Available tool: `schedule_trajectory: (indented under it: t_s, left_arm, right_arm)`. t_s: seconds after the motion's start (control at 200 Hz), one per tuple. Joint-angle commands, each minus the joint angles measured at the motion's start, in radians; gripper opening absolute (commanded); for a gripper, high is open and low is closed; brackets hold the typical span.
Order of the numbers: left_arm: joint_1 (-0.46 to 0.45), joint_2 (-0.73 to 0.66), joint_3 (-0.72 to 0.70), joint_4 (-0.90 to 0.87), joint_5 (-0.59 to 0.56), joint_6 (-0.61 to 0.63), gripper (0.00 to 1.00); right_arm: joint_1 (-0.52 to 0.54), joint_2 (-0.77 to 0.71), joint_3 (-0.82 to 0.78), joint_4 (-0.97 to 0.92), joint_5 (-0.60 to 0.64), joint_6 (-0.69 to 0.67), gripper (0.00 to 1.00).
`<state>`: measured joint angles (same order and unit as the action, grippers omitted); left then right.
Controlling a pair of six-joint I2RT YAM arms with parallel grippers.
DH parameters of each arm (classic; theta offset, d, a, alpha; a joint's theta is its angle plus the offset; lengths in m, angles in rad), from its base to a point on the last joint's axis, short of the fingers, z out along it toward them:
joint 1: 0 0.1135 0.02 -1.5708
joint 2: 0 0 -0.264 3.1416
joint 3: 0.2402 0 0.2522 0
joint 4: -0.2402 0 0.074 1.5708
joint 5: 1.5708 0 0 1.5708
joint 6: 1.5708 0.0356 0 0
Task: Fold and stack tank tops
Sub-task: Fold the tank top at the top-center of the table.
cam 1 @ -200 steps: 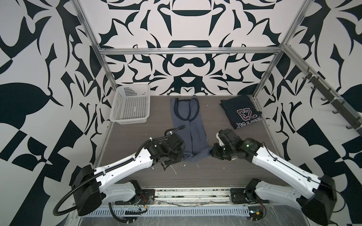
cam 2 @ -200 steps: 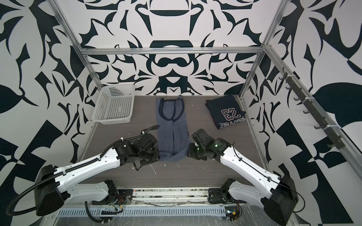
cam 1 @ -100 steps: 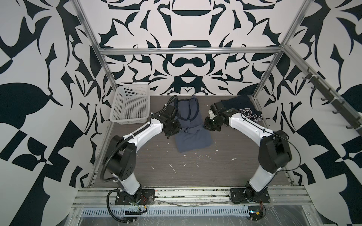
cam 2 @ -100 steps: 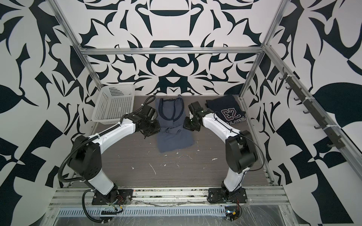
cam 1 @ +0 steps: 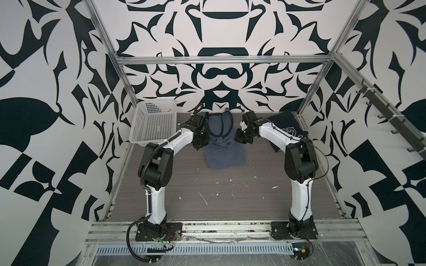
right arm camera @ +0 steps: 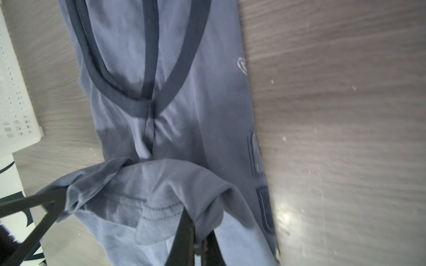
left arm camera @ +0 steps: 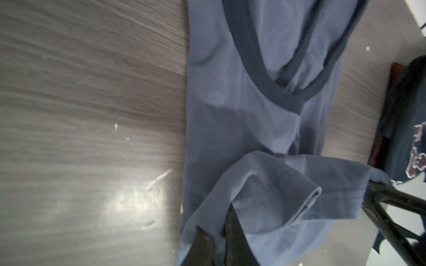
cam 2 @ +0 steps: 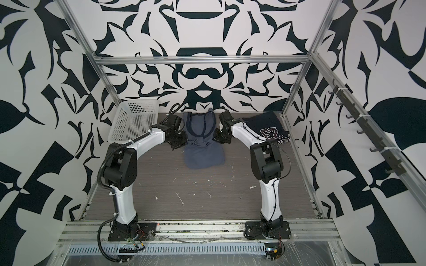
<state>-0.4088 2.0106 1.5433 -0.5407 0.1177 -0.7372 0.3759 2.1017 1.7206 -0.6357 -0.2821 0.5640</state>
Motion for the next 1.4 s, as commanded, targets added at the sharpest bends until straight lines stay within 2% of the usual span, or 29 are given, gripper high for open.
schedule_trajectory:
  t_s: [0.0,0.32,0.735,0.79,0.845,0.935,1.06,1.1,1.215,1.395]
  left_arm:
    - [0.017,0.064,0.055,-0.002,0.01,0.021,0.15]
    - [0.054,0.164,0.205,0.009,-0.028,0.053,0.13]
    - [0.081,0.324,0.421,-0.021,-0.006,0.065,0.14]
    - [0.085,0.348,0.449,-0.027,-0.009,0.062,0.17]
    - [0.088,0.373,0.476,-0.041,-0.013,0.055,0.31]
    - [0.09,0.395,0.519,-0.084,-0.018,0.057,0.48]
    - [0.092,0.333,0.515,-0.131,-0.057,0.076,0.71]
    - [0.093,0.292,0.498,-0.136,-0.066,0.084,0.76]
    - [0.09,0.145,0.396,-0.132,-0.083,0.083,0.89]
    - [0.081,-0.094,0.025,-0.019,-0.035,0.009,0.9]
  right_arm:
    - [-0.006,0.02,0.097,-0.019,0.008,-0.029,0.0]
    - [-0.024,0.119,0.233,-0.03,0.048,-0.049,0.0]
    - [-0.054,0.243,0.404,-0.028,0.063,-0.06,0.0]
    - [-0.054,0.266,0.433,-0.032,0.059,-0.066,0.0]
    - [-0.054,0.294,0.473,-0.045,0.054,-0.073,0.0]
    - [-0.057,0.334,0.55,-0.104,0.074,-0.087,0.28]
    - [-0.071,0.309,0.572,-0.154,0.095,-0.106,0.54]
    - [-0.074,0.282,0.557,-0.163,0.102,-0.113,0.62]
    - [-0.076,0.16,0.426,-0.142,0.086,-0.133,0.7]
    - [-0.075,-0.094,-0.04,0.091,-0.023,-0.096,0.7]
